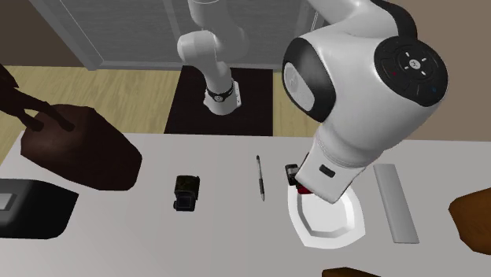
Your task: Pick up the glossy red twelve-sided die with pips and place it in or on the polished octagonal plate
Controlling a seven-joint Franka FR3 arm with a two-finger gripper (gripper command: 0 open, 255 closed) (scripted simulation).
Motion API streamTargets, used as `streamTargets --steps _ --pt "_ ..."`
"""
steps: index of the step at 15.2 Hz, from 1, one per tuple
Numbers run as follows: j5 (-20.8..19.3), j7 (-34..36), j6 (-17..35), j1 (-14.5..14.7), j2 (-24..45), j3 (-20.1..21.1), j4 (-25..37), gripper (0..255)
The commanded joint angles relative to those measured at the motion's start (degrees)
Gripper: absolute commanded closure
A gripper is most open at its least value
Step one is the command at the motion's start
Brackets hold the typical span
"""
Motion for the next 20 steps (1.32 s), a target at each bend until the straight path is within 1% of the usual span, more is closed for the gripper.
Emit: streamTargets --steps 1,3,4,14,19,20 --pt "-1.32 2.37 -1.47 1.30 4.39 0.95 5.69 255" --pt "-2.85 4.42 -3.29 2.85 9.19 1.59 12.06 255" --pt "-4.00 5.76 -4.82 4.06 12.75 1.97 16.95 255" --pt "-3.92 5.82 3.05 3.74 12.37 1.66 8.72 255" --pt "-4.10 5.97 6.77 3.64 12.73 1.56 5.34 255" --pt "-4.09 5.97 6.78 3.64 12.73 1.56 5.33 255"
